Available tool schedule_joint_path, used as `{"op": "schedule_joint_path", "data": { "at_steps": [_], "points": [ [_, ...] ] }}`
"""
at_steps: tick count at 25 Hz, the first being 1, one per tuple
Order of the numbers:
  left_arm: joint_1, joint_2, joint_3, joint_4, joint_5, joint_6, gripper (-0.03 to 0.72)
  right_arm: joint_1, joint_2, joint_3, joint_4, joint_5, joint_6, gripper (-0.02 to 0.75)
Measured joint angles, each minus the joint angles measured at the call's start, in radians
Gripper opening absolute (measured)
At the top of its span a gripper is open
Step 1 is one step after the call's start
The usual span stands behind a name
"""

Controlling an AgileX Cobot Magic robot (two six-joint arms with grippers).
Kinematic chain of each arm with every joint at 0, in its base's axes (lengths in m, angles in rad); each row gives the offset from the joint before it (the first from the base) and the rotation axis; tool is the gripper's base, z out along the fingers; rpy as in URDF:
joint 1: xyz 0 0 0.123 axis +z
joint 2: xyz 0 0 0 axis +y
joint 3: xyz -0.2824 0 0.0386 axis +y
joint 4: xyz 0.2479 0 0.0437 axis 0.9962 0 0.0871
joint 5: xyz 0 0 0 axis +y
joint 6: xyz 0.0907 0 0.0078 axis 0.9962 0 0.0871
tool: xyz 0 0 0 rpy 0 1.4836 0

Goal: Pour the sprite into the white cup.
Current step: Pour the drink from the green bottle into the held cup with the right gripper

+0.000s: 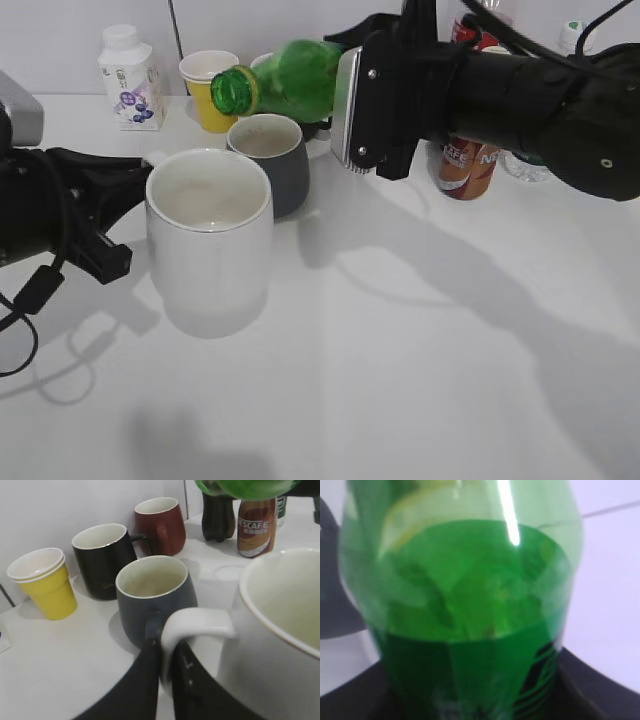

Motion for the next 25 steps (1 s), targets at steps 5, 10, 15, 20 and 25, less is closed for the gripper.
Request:
{"op": "schedule_joint_path", "data": {
  "at_steps": [5,10,15,20,25],
  "points": [
    [-0.007,0.000,0.000,0.000,0.000,-0.003,0.042,0.001,0.000,0.000,0.008,-0.057,-0.113,0.419],
    [-0.014,0.000,0.000,0.000,0.000,-0.010,0.042,0.005,0.000,0.000,0.011,-0.086,-0.209,0.419],
    [-0.016,0.000,0.000,-0.001,0.000,-0.014,0.042,0.006,0.000,0.000,0.018,-0.109,-0.303,0.419],
    [-0.016,0.000,0.000,-0.001,0.001,-0.014,0.042,0.006,0.004,0.000,0.043,-0.117,-0.390,0.419],
    [-0.016,0.000,0.000,-0.001,0.002,-0.015,0.042,0.006,0.006,0.000,0.048,-0.126,-0.402,0.418]
  ]
}}
